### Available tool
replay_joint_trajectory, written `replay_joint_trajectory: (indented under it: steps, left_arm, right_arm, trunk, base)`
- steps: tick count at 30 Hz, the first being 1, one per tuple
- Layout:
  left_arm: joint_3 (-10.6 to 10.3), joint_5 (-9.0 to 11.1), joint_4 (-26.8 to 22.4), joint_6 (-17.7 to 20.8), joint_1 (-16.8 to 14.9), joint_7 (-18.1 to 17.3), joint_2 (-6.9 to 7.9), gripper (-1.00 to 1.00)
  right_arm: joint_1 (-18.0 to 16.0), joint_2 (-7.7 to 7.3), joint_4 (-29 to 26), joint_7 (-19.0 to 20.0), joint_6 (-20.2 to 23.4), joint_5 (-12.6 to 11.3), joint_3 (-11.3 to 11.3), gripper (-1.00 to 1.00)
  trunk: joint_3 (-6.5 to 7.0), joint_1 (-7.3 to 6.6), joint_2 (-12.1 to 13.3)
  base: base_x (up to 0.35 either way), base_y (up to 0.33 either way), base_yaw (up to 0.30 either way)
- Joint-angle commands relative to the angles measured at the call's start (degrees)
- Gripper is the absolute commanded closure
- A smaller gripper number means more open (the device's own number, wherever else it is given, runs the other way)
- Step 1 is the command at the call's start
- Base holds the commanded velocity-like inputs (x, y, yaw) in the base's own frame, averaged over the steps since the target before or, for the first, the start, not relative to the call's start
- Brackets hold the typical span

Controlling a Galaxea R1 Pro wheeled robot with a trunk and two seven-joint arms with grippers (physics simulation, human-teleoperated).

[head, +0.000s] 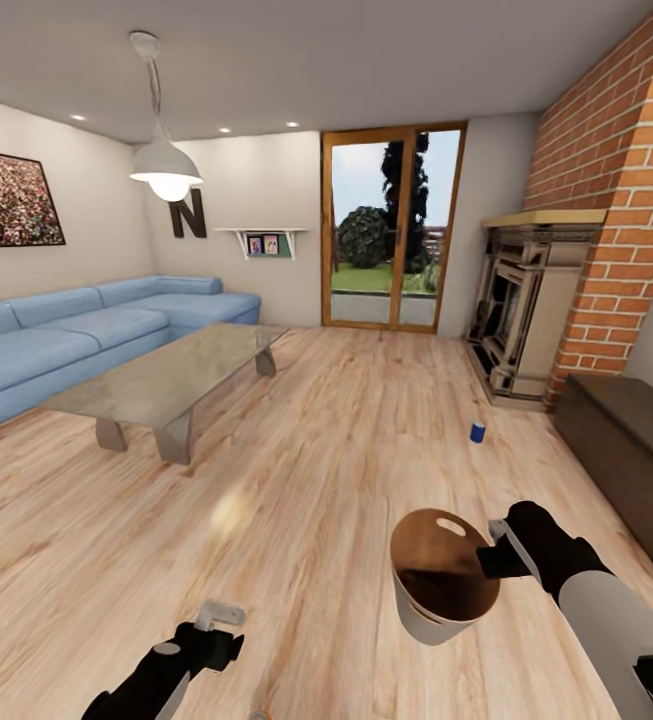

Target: Put the three can of soda from the living room inside the tash can in the kitchen.

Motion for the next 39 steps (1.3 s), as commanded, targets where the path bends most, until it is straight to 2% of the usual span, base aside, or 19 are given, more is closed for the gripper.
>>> replay_joint_trajectory:
  steps: [1,10,18,26,35,37,39]
  left_arm:
    - [-0.2,0.0,0.1,-0.1,0.0,0.0,0.01,-1.0]
    - [-1.0,0.0,0.3,-0.3,0.0,0.0,-0.06,-1.0]
    - [-0.9,0.1,0.3,-0.4,0.0,-0.2,-0.06,-1.0]
    - [-0.6,0.0,0.3,-0.3,0.0,-0.3,-0.06,-1.0]
    - [-0.1,0.2,0.2,-0.4,0.0,0.1,-0.09,-1.0]
    - [-0.1,0.2,0.2,-1.0,0.0,0.1,-0.03,-1.0]
    - [-0.2,0.2,0.3,-6.6,0.1,0.1,0.01,-1.0]
  right_arm:
    - [0.0,0.0,0.0,0.2,0.1,-0.9,-0.1,1.0]
    - [0.0,-0.32,0.0,0.1,0.0,-1.0,-0.3,1.0]
    - [0.0,-0.59,0.0,0.1,0.1,-0.9,-0.4,1.0]
    - [0.0,-0.15,0.0,0.1,0.1,-0.9,-0.3,1.0]
    - [0.0,-0.02,0.0,0.1,0.2,-1.0,-0.4,1.0]
    - [0.0,0.0,-0.1,0.1,0.3,-1.0,-0.4,1.0]
    - [0.0,0.05,-0.1,0.2,0.3,-1.0,-0.3,1.0]
  trunk:
    - [0.01,0.0,0.0]
    - [0.09,0.0,0.0]
    - [0.46,0.0,0.0]
    - [0.89,0.0,0.0]
    - [1.06,0.0,0.0]
    - [1.07,0.0,0.0]
    - [1.07,0.0,0.0]
  base:
    - [0.256,-0.026,0.0]
    - [0.18,-0.097,-0.044]
    - [0.014,-0.009,-0.2]
    - [0.001,-0.001,-0.201]
    - [0.0,0.0,-0.059]
    - [0.0,0.0,-0.008]
    - [0.0,0.0,-0.004]
